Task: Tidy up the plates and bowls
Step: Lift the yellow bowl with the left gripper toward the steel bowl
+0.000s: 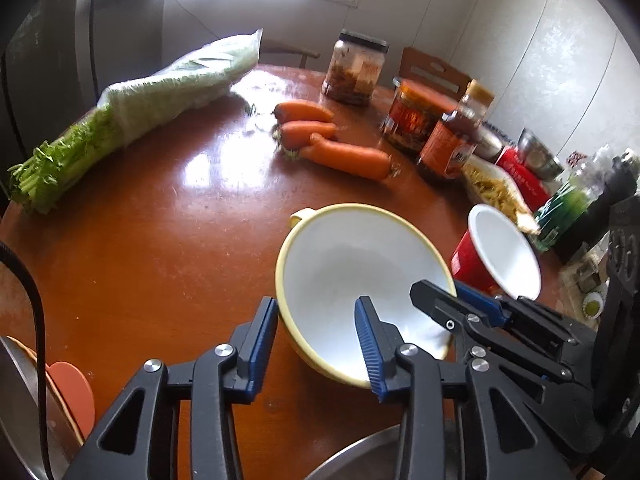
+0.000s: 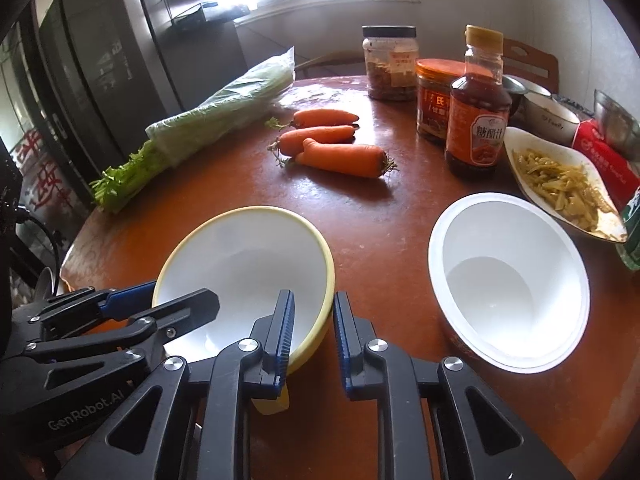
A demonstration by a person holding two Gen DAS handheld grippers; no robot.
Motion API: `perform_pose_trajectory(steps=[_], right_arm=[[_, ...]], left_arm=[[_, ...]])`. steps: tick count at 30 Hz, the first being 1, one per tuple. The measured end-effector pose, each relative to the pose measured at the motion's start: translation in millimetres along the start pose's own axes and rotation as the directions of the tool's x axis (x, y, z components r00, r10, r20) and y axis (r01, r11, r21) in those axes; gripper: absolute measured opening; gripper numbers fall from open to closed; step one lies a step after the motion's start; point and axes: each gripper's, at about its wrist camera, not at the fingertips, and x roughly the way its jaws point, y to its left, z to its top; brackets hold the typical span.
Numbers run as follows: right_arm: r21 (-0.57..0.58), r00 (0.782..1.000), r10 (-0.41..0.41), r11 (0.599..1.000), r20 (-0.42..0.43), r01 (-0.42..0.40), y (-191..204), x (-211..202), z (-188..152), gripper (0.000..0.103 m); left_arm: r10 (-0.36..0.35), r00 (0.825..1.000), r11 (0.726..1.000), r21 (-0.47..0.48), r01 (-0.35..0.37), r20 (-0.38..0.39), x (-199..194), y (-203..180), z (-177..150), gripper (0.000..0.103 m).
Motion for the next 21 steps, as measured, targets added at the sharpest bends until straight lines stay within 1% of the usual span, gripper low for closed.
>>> perform_pose_trajectory(steps=[3, 6, 9, 14, 21], right_arm=[[-0.005, 1.0, 0.004, 1.0, 0.028, -0.003, 3, -9, 1, 0.02], [-0.016, 0.998, 0.005, 1.0, 0.057, -0.004, 11, -24, 3, 0.02], [-0.026, 0.996, 0.008, 1.0, 0.084, -0.006, 19, -40, 2, 0.02], [-0.041, 0.992, 0.001, 0.999, 0.125, 0.004, 34, -66, -6, 0.02], [-0.04, 0.988, -0.005, 0.999, 0.152, 0.011, 47, -92, -22, 0.02]], left_arm=[[0.005, 0.999, 1.0, 0.008, -0.005, 0.048, -15, -2, 1, 0.04], [0.003, 0.997, 1.0, 0.004, -0.004, 0.079, -31, -1, 0, 0.04], [-0.005, 0.995, 1.0, 0.0, 0.005, 0.099, -46, 1, -3, 0.04], [-0.003, 0.991, 1.0, 0.02, 0.0, 0.134, -71, -2, -13, 0.04], [-0.021, 0.985, 0.999, 0.036, 0.015, 0.17, -99, -5, -28, 0.04]])
